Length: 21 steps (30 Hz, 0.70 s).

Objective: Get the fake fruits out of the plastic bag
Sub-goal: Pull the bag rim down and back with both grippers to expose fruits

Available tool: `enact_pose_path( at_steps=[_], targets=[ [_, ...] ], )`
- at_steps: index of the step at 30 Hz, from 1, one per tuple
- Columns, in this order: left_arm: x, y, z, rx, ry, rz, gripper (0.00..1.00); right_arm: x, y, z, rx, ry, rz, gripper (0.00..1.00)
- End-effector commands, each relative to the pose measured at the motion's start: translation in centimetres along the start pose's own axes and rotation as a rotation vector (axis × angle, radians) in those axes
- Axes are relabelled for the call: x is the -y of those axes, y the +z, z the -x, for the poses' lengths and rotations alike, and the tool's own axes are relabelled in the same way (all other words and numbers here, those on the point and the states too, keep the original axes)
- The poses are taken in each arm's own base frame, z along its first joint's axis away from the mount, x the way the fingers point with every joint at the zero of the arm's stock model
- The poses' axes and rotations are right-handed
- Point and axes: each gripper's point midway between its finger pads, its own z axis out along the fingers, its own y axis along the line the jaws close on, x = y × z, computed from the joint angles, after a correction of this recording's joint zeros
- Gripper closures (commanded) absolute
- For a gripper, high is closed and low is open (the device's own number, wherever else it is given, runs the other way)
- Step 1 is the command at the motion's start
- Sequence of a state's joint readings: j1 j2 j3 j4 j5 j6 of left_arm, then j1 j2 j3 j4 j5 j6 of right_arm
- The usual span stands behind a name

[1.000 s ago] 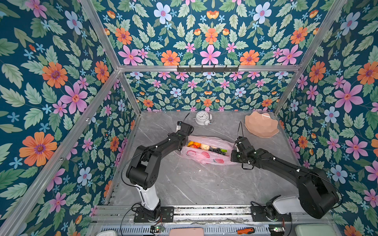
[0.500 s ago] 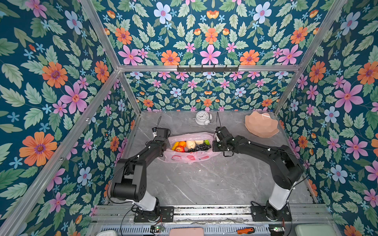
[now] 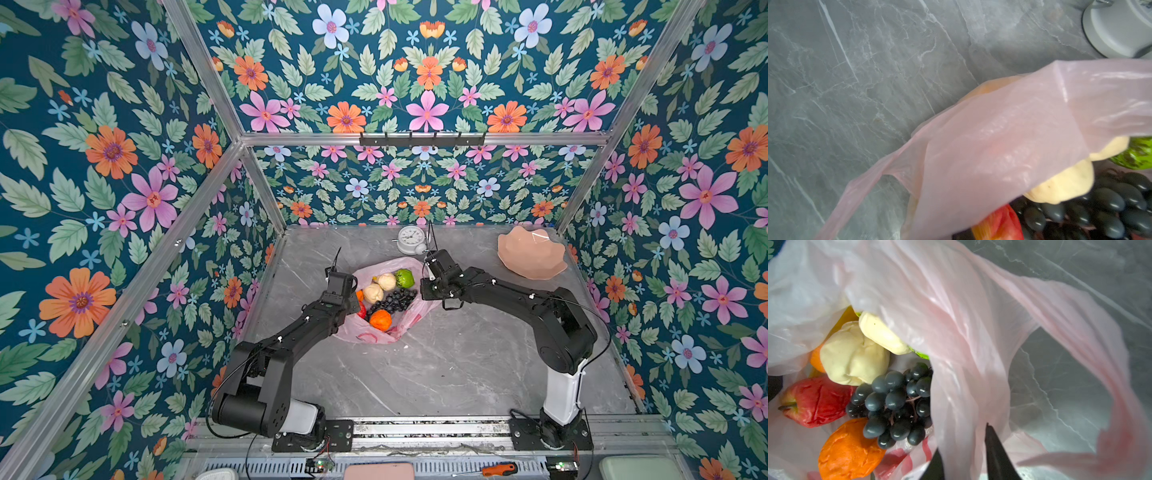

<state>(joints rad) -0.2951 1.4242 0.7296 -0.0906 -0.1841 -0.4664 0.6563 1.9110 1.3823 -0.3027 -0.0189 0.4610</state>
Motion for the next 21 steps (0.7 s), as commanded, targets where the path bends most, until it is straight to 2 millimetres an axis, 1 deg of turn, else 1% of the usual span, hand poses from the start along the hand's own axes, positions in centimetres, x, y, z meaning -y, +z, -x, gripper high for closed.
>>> enact_pose_path(
  at_steps=[1, 6, 8, 14, 18, 21],
  targets=[
    [-0.4, -0.2, 0.2, 0.028, 0.015, 0.020, 1.00, 0.4, -0.6, -0.8, -0.019, 0.001, -0.013, 0.58],
    [-0.6, -1.3, 1.3, 0.097, 0.001, 0.011, 1.00, 0.3, -1.4, -2.0, -0.031, 0.008, -0.034, 0.40],
    [-0.7, -1.7, 1.5, 0.118, -0.004, 0.004, 1.00, 0.4, -1.4, -2.3, -0.033, 0.015, -0.040, 0.37],
    [-1.5, -2.1, 1.1, 0.157, -0.024, 0.017, 1.00, 0.9, -0.2, -3.3, -0.067, 0.045, -0.065, 0.38],
    [-2.7, -2.1, 0.7, 0.168, -0.052, 0.062, 1.00, 2.5, -0.1, -4.2, -0.077, 0.062, -0.139, 0.43],
    [-2.8, -1.7, 0.2, 0.161, -0.069, 0.053, 1.00, 3.3, -0.1, -4.8, -0.078, 0.060, -0.163, 0.47]
  ],
)
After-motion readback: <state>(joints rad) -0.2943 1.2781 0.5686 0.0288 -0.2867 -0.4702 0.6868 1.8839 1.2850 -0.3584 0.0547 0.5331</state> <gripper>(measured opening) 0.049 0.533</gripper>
